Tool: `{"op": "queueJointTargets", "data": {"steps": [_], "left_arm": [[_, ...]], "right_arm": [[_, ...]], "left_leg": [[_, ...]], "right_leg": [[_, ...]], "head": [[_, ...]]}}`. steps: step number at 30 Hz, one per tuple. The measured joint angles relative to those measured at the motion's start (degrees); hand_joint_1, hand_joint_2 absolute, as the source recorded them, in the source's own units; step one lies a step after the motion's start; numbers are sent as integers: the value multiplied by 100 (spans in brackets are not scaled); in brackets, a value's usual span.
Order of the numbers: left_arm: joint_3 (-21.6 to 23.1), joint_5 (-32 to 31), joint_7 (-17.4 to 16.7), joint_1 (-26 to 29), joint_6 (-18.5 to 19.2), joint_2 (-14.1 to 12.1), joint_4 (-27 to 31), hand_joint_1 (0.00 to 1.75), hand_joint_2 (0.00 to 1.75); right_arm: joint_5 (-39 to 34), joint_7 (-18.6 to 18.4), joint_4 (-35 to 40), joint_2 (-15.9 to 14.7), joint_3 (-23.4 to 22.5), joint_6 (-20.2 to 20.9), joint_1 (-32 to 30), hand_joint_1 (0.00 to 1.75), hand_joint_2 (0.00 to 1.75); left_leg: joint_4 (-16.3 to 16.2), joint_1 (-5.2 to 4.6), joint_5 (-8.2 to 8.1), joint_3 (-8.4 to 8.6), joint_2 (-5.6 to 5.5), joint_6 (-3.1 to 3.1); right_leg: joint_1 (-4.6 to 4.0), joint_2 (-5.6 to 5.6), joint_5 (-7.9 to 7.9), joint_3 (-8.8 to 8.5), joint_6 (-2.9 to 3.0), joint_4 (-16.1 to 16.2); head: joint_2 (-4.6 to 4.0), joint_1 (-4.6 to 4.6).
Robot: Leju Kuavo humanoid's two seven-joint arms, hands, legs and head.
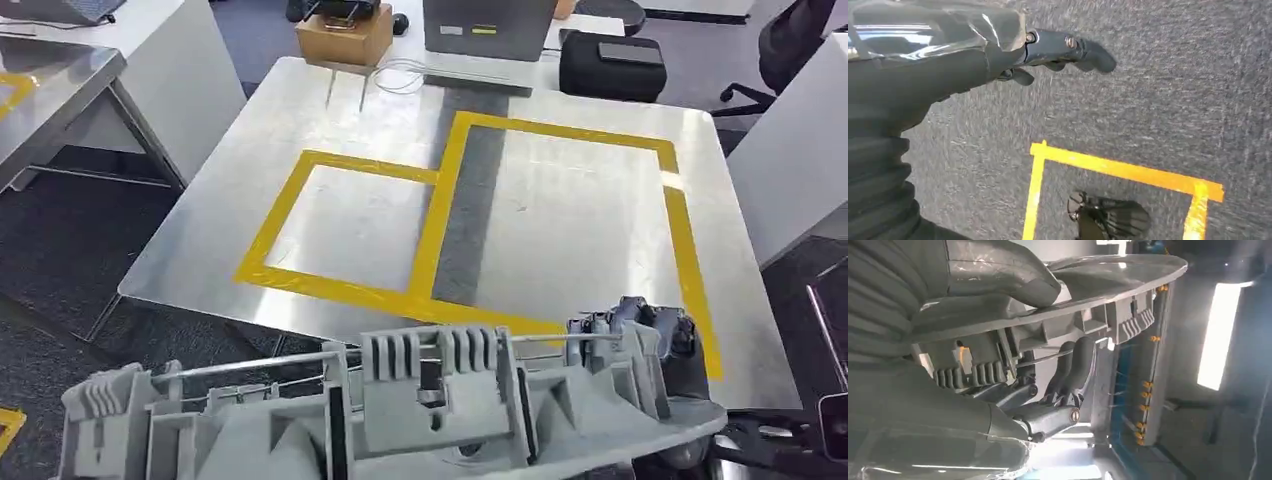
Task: Take the parts from the cabinet and place them on the table.
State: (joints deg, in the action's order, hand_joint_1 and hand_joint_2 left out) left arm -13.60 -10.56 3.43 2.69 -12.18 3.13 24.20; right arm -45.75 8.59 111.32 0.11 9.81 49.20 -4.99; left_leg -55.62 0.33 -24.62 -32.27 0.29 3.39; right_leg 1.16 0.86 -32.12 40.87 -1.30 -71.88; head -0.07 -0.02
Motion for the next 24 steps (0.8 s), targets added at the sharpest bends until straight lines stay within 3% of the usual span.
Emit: {"op": "queueJointTargets", "data": {"steps": [1,2,3,5,6,7,10,11,12,13,15,16,17,18,20,21,22,24], "left_arm": [[-4,2,9,26,-2,11,0,0,175],[-7,2,18,49,-2,24,0,0,175],[-13,2,30,59,2,37,0,0,175],[-46,2,68,66,20,63,0,0,175],[-59,2,87,70,33,74,0,0,175],[-72,0,102,77,40,81,0,0,175],[-120,-31,170,112,59,103,0,0,175],[-142,-41,186,119,61,100,0,0,175],[-149,-46,195,127,63,109,0,0,175],[-149,-64,203,133,68,125,-2,0,175],[-168,-94,210,145,72,135,-2,0,175],[-184,-105,210,151,74,142,-2,0,175],[-197,-131,210,156,74,151,-2,0,175],[-214,-160,210,159,77,157,-2,0,175],[-251,-217,208,155,77,173,0,0,175],[-264,-236,205,151,77,177,0,0,175],[-286,-260,197,146,77,188,0,0,175],[-317,-275,175,146,70,212,0,0,175]], "right_arm": [[4,-2,-13,-18,0,-24,-7,175,175],[37,-18,-31,-37,-2,-99,-13,175,175],[85,-35,-39,-50,-9,-185,-15,175,175],[281,-70,-41,-70,-28,-380,1,175,175],[390,-96,-41,-72,-54,-478,27,175,175],[493,-114,-50,-74,-78,-565,32,175,175],[993,-44,-55,-109,-229,-915,80,175,175],[1250,23,-55,-116,-282,-1046,106,175,175],[1526,93,-55,-124,-336,-1181,140,175,175],[1798,162,-57,-138,-383,-1332,166,175,175],[2549,402,-59,-175,-459,-1739,245,175,175],[2906,495,-68,-201,-483,-1943,279,175,175],[3385,615,-70,-232,-494,-2246,314,175,175],[3972,720,-68,-264,-494,-2587,359,175,175],[5206,804,-61,-327,-487,-3262,441,175,175],[5614,809,-48,-359,-481,-3544,473,175,175],[5949,811,-39,-387,-476,-3747,508,175,175],[6844,807,-41,-491,-387,-4280,609,175,175]], "left_leg": [[-2,-10,-3,-7,58,0],[-4,-12,-3,-6,95,-1],[-8,-12,-7,-6,116,-8],[-60,-11,-29,-11,127,-42],[-108,-17,-51,-19,130,-75],[-134,-69,-86,-31,127,-119],[-132,-35,-75,-28,143,-191],[-172,-14,-97,-48,134,-218],[-296,1,-214,-92,68,-262],[-622,17,-458,-225,27,-293],[-1639,36,-948,-686,6,-349],[-1964,40,-1036,-836,1,-357],[-2020,41,-994,-864,-3,-352],[-1788,42,-815,-755,-3,-336],[-727,41,-274,-231,-19,-278],[-253,39,-131,-8,-60,-229],[-203,3,-186,21,-67,-218],[-206,-28,-173,-22,-43,-188]], "right_leg": [[7,-12,-69,144,-26,-291],[17,-21,-24,140,-79,-275],[29,-34,116,-28,-146,37],[39,-104,486,-652,-238,1145],[37,-165,529,-843,-189,1515],[10,-146,565,-844,-130,1511],[-20,-112,589,-819,-12,1492],[57,-107,624,-858,38,1519],[57,-94,632,-857,52,1517],[59,-93,642,-855,74,1517],[46,-80,642,-834,75,1509],[40,-73,642,-831,74,1508],[38,-64,642,-834,74,1506],[37,-51,642,-841,73,1505],[35,-21,640,-863,70,1506],[33,-17,642,-865,66,1507],[-25,-13,652,-838,44,1500],[2,0,668,-809,-18,1507]], "head": [[0,0],[0,0],[0,2],[0,4],[0,4],[0,-4],[0,-9],[0,-7],[0,-13],[0,-31],[0,-31],[0,-28],[0,-28],[0,-28],[0,-28],[0,-28],[0,-22],[0,-29]]}}
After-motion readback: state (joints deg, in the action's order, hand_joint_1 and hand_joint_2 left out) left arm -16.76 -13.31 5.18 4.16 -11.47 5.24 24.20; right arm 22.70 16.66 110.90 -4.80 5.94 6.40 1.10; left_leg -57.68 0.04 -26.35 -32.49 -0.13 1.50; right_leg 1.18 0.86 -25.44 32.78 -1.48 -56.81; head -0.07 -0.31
